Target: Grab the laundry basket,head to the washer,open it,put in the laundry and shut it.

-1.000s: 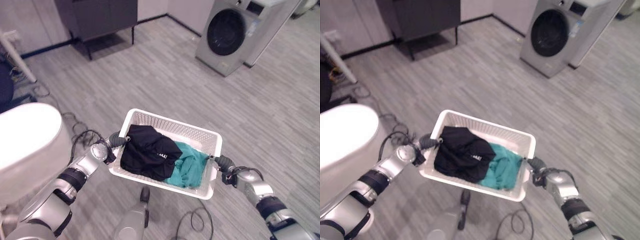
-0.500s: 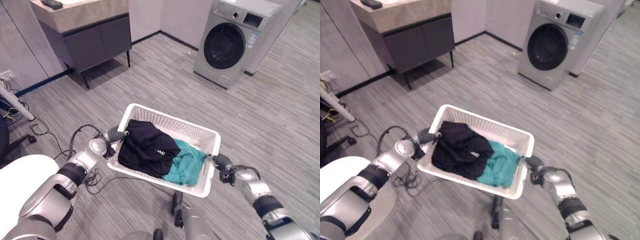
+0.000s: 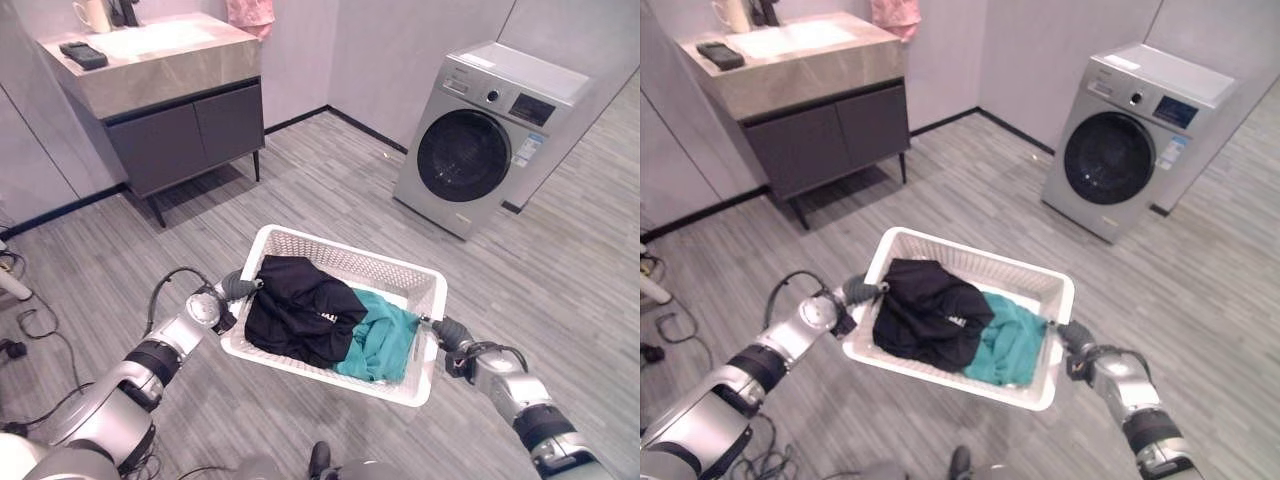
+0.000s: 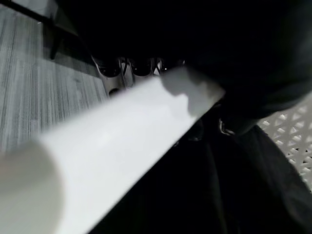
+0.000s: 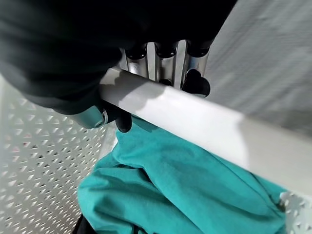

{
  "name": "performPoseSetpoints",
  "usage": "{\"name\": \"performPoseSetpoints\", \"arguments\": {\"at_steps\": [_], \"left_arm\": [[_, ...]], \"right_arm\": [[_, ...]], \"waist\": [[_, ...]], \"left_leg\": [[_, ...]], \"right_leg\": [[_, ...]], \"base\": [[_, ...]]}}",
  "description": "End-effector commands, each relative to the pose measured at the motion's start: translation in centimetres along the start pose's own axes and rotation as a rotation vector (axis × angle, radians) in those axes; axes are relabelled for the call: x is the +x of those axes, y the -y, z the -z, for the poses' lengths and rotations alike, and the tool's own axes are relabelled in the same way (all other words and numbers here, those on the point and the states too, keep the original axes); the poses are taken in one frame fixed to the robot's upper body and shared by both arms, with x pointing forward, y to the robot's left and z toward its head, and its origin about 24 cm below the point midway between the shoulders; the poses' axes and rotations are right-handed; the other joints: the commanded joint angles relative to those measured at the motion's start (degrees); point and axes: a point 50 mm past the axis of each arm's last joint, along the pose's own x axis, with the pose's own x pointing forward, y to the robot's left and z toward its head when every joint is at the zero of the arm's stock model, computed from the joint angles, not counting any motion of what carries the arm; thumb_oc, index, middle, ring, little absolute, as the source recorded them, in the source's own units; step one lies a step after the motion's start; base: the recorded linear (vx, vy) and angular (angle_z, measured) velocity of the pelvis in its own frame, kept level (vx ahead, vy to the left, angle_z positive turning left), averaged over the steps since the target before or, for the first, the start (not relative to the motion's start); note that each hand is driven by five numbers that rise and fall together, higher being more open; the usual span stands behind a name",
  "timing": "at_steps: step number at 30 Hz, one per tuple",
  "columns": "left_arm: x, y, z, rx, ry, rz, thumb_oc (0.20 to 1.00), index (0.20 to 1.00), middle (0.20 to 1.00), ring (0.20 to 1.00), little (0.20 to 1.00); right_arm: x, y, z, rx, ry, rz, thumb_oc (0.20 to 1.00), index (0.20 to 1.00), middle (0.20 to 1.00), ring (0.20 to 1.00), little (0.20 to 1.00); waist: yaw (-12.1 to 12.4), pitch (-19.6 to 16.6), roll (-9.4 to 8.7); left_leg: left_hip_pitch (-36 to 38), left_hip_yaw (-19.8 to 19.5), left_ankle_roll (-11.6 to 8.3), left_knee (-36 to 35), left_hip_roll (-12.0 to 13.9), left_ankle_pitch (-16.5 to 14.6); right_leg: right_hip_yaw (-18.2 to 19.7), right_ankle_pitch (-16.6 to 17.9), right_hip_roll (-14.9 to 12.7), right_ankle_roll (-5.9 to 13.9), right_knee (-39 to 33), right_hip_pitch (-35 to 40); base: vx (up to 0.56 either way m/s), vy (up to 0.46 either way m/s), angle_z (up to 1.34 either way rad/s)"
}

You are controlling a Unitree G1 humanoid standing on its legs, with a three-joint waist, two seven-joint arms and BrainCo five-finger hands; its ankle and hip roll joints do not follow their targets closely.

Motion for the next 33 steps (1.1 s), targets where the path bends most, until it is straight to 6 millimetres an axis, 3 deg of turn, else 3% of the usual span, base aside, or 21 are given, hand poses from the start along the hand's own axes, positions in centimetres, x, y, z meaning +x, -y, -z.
{"name": "performPoseSetpoints", "arguments": {"at_steps": [1,3,6,9,11,12,13,14,15,17,18,19,21,22,24,25,26,27,28,30,33], "left_arm": [[0.0,-4.1,-4.7,-0.014,0.169,-0.132,0.2,0.2,0.2,0.2,0.2],[0.2,-3.8,-5.0,-0.002,0.175,-0.127,0.2,0.2,0.2,0.2,0.2],[0.2,-3.6,-5.0,0.005,0.179,-0.119,0.2,0.2,0.2,0.2,0.2],[0.2,-3.4,-4.8,0.005,0.175,-0.103,0.2,0.2,0.2,0.2,0.2],[0.1,-3.7,-4.3,0.0,0.16,-0.114,0.2,0.2,0.2,0.2,0.2],[0.1,-4.0,-3.9,0.003,0.146,-0.115,0.2,0.2,0.2,0.2,0.2],[0.0,-4.2,-3.5,-0.005,0.133,-0.123,0.2,0.2,0.2,0.2,0.2],[-0.2,-4.3,-3.1,-0.008,0.128,-0.13,0.2,0.2,0.2,0.2,0.2],[-0.4,-4.6,-2.8,-0.007,0.121,-0.14,0.2,0.2,0.2,0.2,0.2],[-0.5,-4.9,-2.7,-0.014,0.12,-0.155,0.2,0.2,0.2,0.2,0.2],[-0.6,-5.1,-2.1,-0.018,0.099,-0.163,0.2,0.2,0.2,0.2,0.2],[-0.6,-5.1,-2.1,-0.018,0.099,-0.163,0.2,0.2,0.2,0.2,0.2],[-0.6,-5.3,-2.3,-0.005,0.098,-0.168,0.2,0.2,0.2,0.2,0.2],[-0.6,-5.4,-2.8,0.007,0.111,-0.165,0.2,0.2,0.2,0.2,0.2],[-0.5,-5.4,-3.1,0.014,0.125,-0.162,0.2,0.2,0.2,0.2,0.2],[-0.5,-5.8,-3.9,0.029,0.148,-0.165,0.2,0.2,0.2,0.2,0.2],[-0.5,-5.8,-3.9,0.029,0.149,-0.165,0.2,0.2,0.2,0.2,0.2],[-0.5,-5.9,-4.7,0.048,0.174,-0.168,0.2,0.2,0.2,0.2,0.2],[-0.5,-6.0,-4.7,0.048,0.174,-0.168,0.2,0.2,0.2,0.2,0.2],[-0.4,-6.2,-5.6,0.07,0.198,-0.171,0.2,0.2,0.2,0.2,0.2],[-0.2,-6.4,-6.0,0.084,0.202,-0.182,0.2,0.2,0.2,0.2,0.2]], "right_arm": [[-2.0,4.8,-3.2,0.01,0.15,0.136,0.2,0.2,0.2,0.2,0.2],[-2.1,5.1,-2.7,0.015,0.14,0.153,0.2,0.2,0.2,0.2,0.2],[-2.3,5.7,-1.7,0.024,0.117,0.18,0.2,0.2,0.2,0.2,0.2],[-1.7,5.6,-1.0,0.04,0.082,0.191,0.2,0.2,0.2,0.2,0.2],[-1.0,5.3,-0.7,0.038,0.053,0.19,0.2,0.2,0.2,0.2,0.2],[-0.9,5.2,-0.1,0.031,0.02,0.184,0.2,0.2,0.2,0.2,0.2],[-0.7,5.3,0.2,0.034,0.001,0.182,0.2,0.2,0.2,0.2,0.2],[-0.2,4.9,0.0,0.029,-0.007,0.171,0.2,0.2,0.2,0.2,0.2],[0.0,4.8,-0.1,0.019,-0.02,0.164,0.2,0.2,0.2,0.2,0.2],[0.3,4.7,-0.5,-0.008,-0.036,0.159,0.2,0.2,0.2,0.2,0.2],[0.5,4.5,-0.4,-0.014,-0.044,0.155,0.2,0.2,0.2,0.2,0.2],[0.5,4.5,-0.4,-0.014,-0.044,0.155,0.2,0.2,0.2,0.2,0.2],[0.3,5.0,-0.5,-0.004,-0.042,0.166,0.2,0.2,0.2,0.2,0.2],[0.2,5.5,-1.0,-0.012,-0.024,0.18,0.2,0.2,0.2,0.2,0.2],[0.0,5.8,-1.3,-0.01,-0.016,0.192,0.2,0.2,0.2,0.2,0.2],[-0.2,6.5,-1.9,-0.009,0.004,0.211,0.2,0.2,0.2,0.2,0.2],[-0.2,6.5,-1.9,-0.009,0.004,0.212,0.2,0.2,0.2,0.2,0.2],[-0.4,6.8,-2.1,-0.001,0.016,0.221,0.2,0.2,0.2,0.2,0.2],[-0.5,6.8,-2.1,0.0,0.016,0.221,0.2,0.2,0.2,0.2,0.2],[-0.6,7.0,-2.4,-0.012,0.026,0.222,0.2,0.2,0.2,0.2,0.2],[-0.7,7.2,-2.7,-0.019,0.037,0.228,0.2,0.2,0.2,0.2,0.2]], "waist": [[1.31,-0.51,1.87],[2.59,-0.12,1.36],[4.27,-0.65,2.17],[6.0,-1.93,2.36],[7.76,-3.91,1.88],[8.71,-4.47,0.97],[9.67,-4.72,0.62],[10.28,-4.4,1.11],[10.04,-4.39,1.86],[8.92,-3.96,3.58],[8.64,-3.74,4.97],[8.64,-3.84,5.03],[8.25,-3.61,6.15],[8.04,-3.17,6.4],[7.84,-2.93,6.57],[7.69,-2.52,6.75],[7.68,-2.48,6.83],[7.54,-2.54,6.94],[7.53,-2.65,6.95],[7.34,-3.23,6.91],[6.87,-3.34,6.33]], "left_leg": [[3.32,2.76,-0.53,-17.91,-1.58,3.17],[2.97,6.03,-1.15,-32.65,-3.72,3.71],[2.3,8.93,-1.81,-52.17,-7.4,6.29],[1.58,10.81,-2.14,-55.19,-9.36,6.43],[5.14,9.04,0.34,-57.2,-10.23,6.69],[6.51,7.44,1.27,-56.48,-11.68,5.21],[7.79,7.57,2.31,-55.78,-11.92,3.72],[9.95,7.66,3.53,-55.5,-11.72,2.3],[11.66,7.5,4.46,-55.49,-11.53,1.1],[15.41,7.63,6.61,-56.18,-11.26,-0.93],[18.94,7.54,7.66,-57.43,-11.7,-2.2],[18.86,7.52,7.6,-57.56,-11.59,-2.04],[22.19,7.34,7.75,-59.76,-11.47,-2.77],[23.73,6.97,6.99,-60.35,-11.55,-2.85],[24.13,6.74,6.42,-60.19,-11.42,-3.33],[23.92,6.12,5.19,-59.3,-11.18,-3.95],[23.95,6.07,5.16,-59.25,-11.09,-3.99],[24.43,5.58,4.14,-59.45,-10.51,-4.63],[24.3,5.56,4.13,-59.54,-10.47,-4.46],[25.3,5.49,3.38,-60.96,-9.94,-4.98],[26.85,6.2,2.41,-61.22,-9.01,-6.02]], "right_leg": [[0.27,-2.4,-1.87,10.74,-4.01,1.56],[-0.36,-3.55,-1.84,11.48,-4.09,3.69],[-0.45,-5.0,-0.43,12.82,-4.88,6.81],[0.87,-7.18,0.41,13.6,-4.86,9.84],[2.52,-8.44,1.59,13.36,0.22,9.79],[2.23,-7.11,1.36,15.11,5.07,9.01],[1.63,-3.29,0.73,18.47,11.9,6.82],[-0.1,1.27,-2.04,22.15,19.39,3.68],[-1.72,3.3,-4.63,24.15,25.84,1.54],[-3.84,6.3,-7.77,25.27,38.56,-2.47],[-6.41,4.48,-11.33,24.54,42.67,-5.23],[-6.48,4.61,-11.22,24.43,42.56,-5.33],[-9.25,1.84,-15.22,22.65,40.83,-7.66],[-10.86,-0.33,-16.0,21.56,34.82,-8.56],[-11.58,-0.85,-16.63,21.19,30.43,-8.84],[-11.29,-1.07,-17.54,20.46,21.18,-8.49],[-11.37,-0.99,-17.42,20.43,20.99,-8.33],[-8.98,0.0,-18.33,20.31,13.53,-8.2],[-9.06,0.26,-18.24,20.26,13.19,-8.2],[-6.56,2.14,-18.46,20.77,5.36,-7.96],[-4.72,6.62,-18.58,22.31,-0.45,-8.34]], "base": [[0.39,-0.043,-0.23],[0.49,-0.03,-0.07],[0.46,0.015,-0.31],[0.51,0.015,-0.12],[0.42,0.024,-0.55],[0.45,0.049,-0.76],[0.45,0.065,-0.76],[0.42,0.089,-0.87],[0.38,0.113,-0.85],[0.39,0.172,-0.66],[0.33,0.151,-0.02],[0.32,0.123,-0.02],[0.31,0.021,-0.25],[0.28,-0.024,-0.13],[0.21,-0.135,-0.03],[0.18,-0.176,0.11],[0.22,-0.268,0.26],[0.12,-0.144,0.28],[0.19,-0.247,0.23],[0.15,-0.184,0.06],[0.2,-0.238,0.06]]}}
